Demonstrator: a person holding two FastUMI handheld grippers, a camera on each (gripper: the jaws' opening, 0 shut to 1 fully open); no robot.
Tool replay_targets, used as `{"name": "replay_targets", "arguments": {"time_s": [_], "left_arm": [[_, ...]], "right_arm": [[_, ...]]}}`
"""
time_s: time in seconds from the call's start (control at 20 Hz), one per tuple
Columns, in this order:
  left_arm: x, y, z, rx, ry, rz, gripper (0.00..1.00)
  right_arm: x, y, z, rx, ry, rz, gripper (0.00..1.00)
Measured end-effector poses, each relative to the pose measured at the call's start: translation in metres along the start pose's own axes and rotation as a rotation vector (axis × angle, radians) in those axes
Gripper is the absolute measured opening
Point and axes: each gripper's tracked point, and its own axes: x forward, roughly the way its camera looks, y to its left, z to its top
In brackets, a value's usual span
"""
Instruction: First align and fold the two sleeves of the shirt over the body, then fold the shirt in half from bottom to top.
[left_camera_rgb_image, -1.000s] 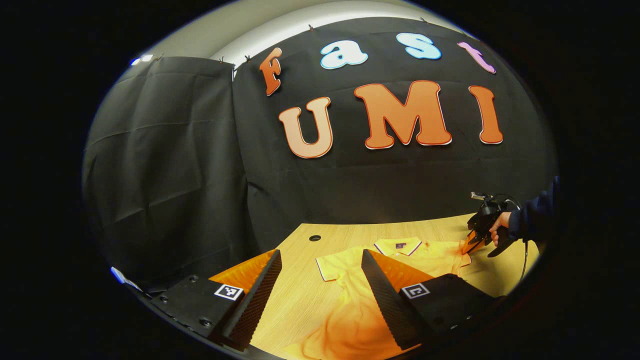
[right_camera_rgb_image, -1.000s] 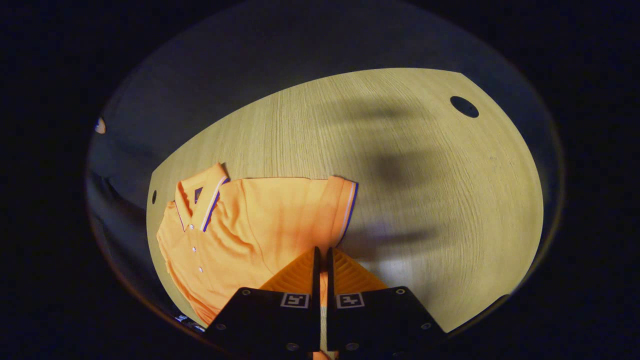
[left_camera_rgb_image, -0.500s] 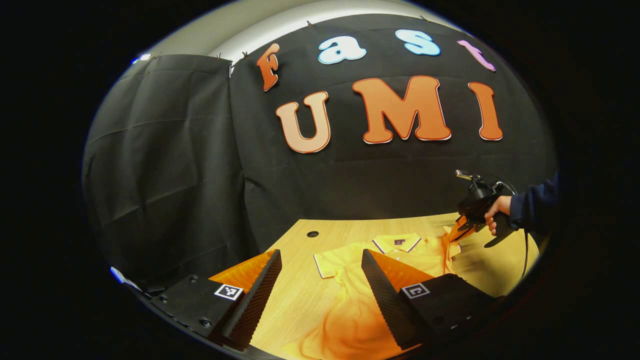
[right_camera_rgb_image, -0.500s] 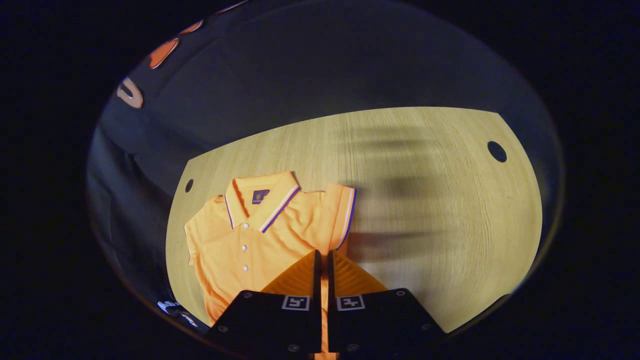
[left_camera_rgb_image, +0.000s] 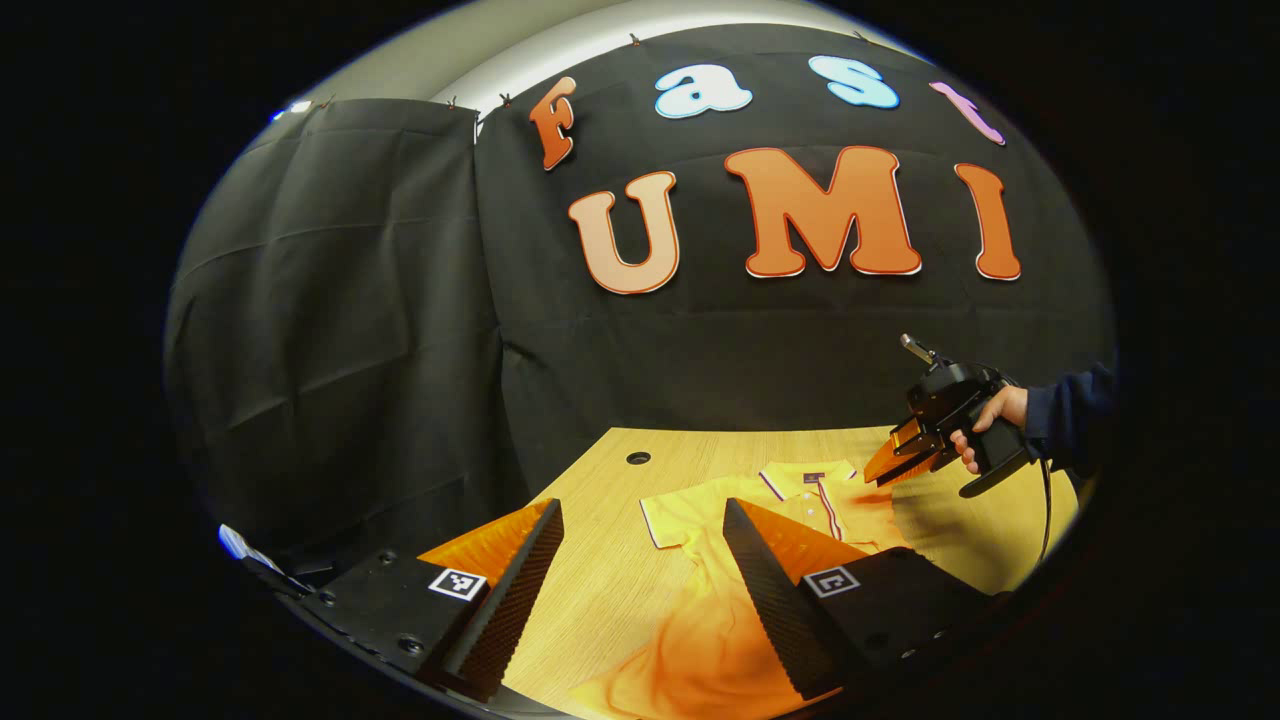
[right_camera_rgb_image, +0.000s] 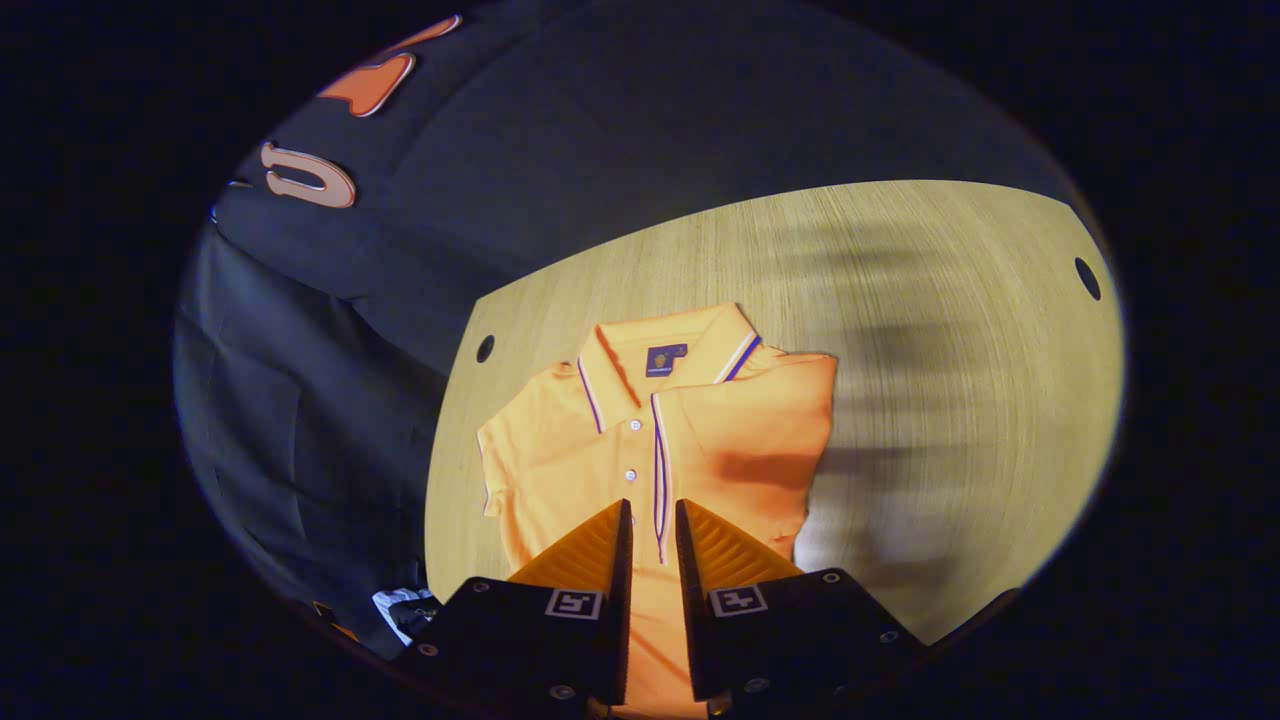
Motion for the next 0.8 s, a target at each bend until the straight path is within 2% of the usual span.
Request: {"name": "replay_targets", "arguments": {"time_s": [0.05, 0.1, 0.15, 0.2, 0.25, 0.3, 0.35, 0.4, 0.45, 0.65, 0.8], "left_arm": [[0.003, 0.001, -0.002, -0.010, 0.009, -0.002, 0.99], [0.008, 0.002, -0.006, -0.018, 0.024, -0.005, 0.99], [0.012, 0.005, -0.010, -0.029, 0.038, -0.001, 0.99], [0.016, 0.009, -0.013, -0.039, 0.056, 0.005, 0.99], [0.021, 0.015, -0.015, -0.048, 0.067, 0.011, 0.99], [0.025, 0.019, -0.013, -0.055, 0.068, 0.010, 0.99], [0.029, 0.023, -0.013, -0.059, 0.068, 0.009, 0.99], [0.035, 0.027, -0.013, -0.065, 0.075, 0.006, 0.99], [0.041, 0.032, -0.017, -0.077, 0.088, 0.000, 0.99], [0.078, 0.049, -0.028, -0.147, 0.159, -0.035, 0.99], [0.108, 0.059, -0.039, -0.163, 0.223, -0.084, 0.99]], "right_arm": [[-0.003, 0.000, 0.003, 0.003, -0.013, 0.001, 0.17], [-0.007, -0.002, 0.007, -0.003, -0.032, -0.007, 0.31], [-0.013, -0.004, 0.010, -0.019, -0.055, -0.011, 0.40], [-0.021, -0.005, 0.013, -0.037, -0.076, -0.016, 0.35], [-0.030, -0.001, 0.015, -0.049, -0.100, -0.003, 0.45], [-0.039, 0.005, 0.017, -0.052, -0.126, 0.021, 0.59], [-0.050, 0.009, 0.019, -0.053, -0.149, 0.036, 0.51], [-0.059, 0.012, 0.021, -0.058, -0.175, 0.041, 0.63], [-0.069, 0.014, 0.023, -0.064, -0.209, 0.040, 0.67], [-0.106, 0.033, 0.018, -0.075, -0.315, 0.063, 0.77], [-0.124, 0.041, 0.006, -0.066, -0.372, 0.054, 0.79]]}}
